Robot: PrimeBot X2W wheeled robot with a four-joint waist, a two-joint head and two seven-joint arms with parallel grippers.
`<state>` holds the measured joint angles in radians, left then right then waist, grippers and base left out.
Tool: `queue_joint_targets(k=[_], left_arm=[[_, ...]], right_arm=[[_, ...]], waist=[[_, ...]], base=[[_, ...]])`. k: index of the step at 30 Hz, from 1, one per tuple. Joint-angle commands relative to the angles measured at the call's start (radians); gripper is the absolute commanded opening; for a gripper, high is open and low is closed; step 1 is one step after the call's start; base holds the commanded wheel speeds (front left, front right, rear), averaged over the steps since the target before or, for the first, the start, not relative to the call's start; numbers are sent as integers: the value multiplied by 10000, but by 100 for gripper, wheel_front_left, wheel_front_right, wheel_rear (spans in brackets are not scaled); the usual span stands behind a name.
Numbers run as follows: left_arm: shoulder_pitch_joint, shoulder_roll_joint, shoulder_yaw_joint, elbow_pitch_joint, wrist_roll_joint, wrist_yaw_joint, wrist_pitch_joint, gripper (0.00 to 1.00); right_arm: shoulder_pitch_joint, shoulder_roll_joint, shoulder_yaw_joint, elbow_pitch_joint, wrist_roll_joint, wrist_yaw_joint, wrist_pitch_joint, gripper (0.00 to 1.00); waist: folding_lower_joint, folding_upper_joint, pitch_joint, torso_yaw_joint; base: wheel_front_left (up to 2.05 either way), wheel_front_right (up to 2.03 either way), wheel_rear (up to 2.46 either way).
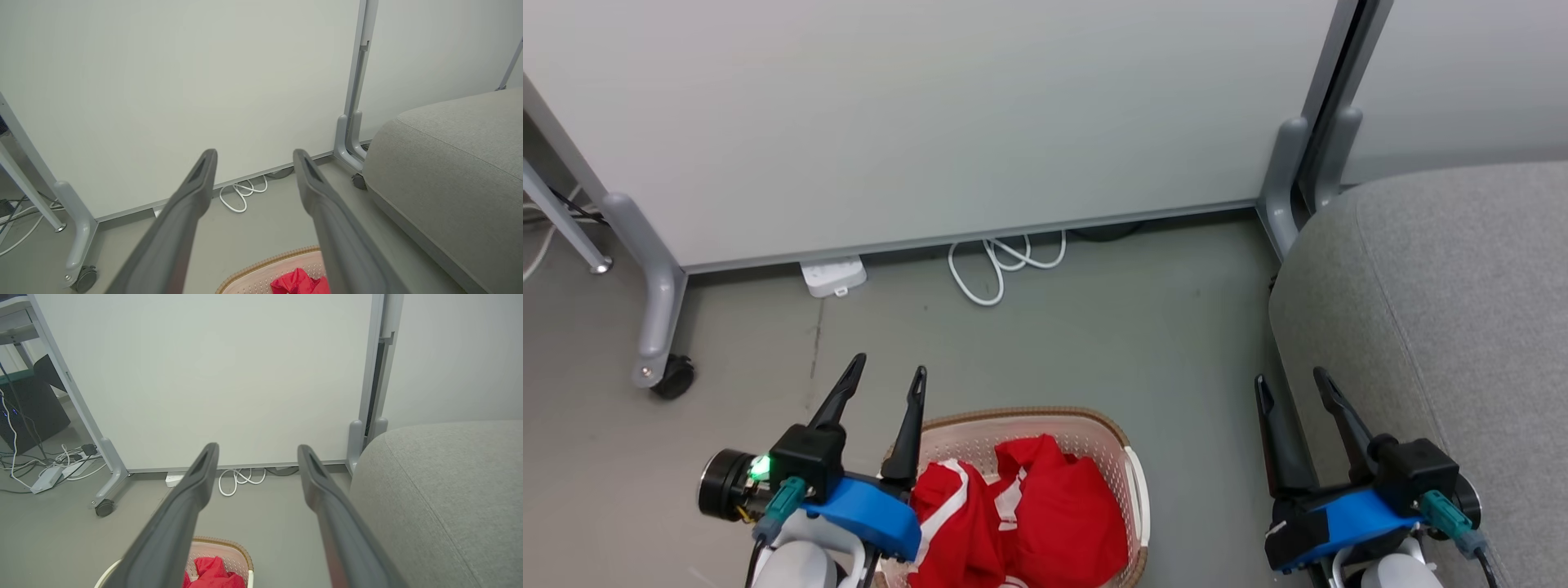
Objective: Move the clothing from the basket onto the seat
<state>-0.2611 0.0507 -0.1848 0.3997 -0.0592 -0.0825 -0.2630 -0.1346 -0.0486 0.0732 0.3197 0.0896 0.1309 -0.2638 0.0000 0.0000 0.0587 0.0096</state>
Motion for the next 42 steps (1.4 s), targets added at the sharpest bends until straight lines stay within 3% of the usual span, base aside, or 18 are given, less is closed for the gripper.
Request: queue_joint_targets(k=[1,15,34,42], left_arm=[[-316,81,-93,301,112,-87,-28,100],[-2796,408,-1303,2971,411,-446,-29,100],[-5417,696,-2676,7106,86,-478,-21,100],[-6265,875,-2917,8487,2,-414,522,100]], right_arm=[[-199,-30,11,-42,-29,-3,-13,100],[-1342,-27,21,-365,-134,-3,-13,100],[-2730,-132,279,-830,-388,-5,-13,100],[-3125,-208,386,-995,-359,-5,-12,100]], waist=[[0,0,342,-154],[0,0,2770,-798],[0,0,5603,-1350],[0,0,6468,-1463]], base=[[0,0,0],[0,0,0],[0,0,0],[0,0,0]])
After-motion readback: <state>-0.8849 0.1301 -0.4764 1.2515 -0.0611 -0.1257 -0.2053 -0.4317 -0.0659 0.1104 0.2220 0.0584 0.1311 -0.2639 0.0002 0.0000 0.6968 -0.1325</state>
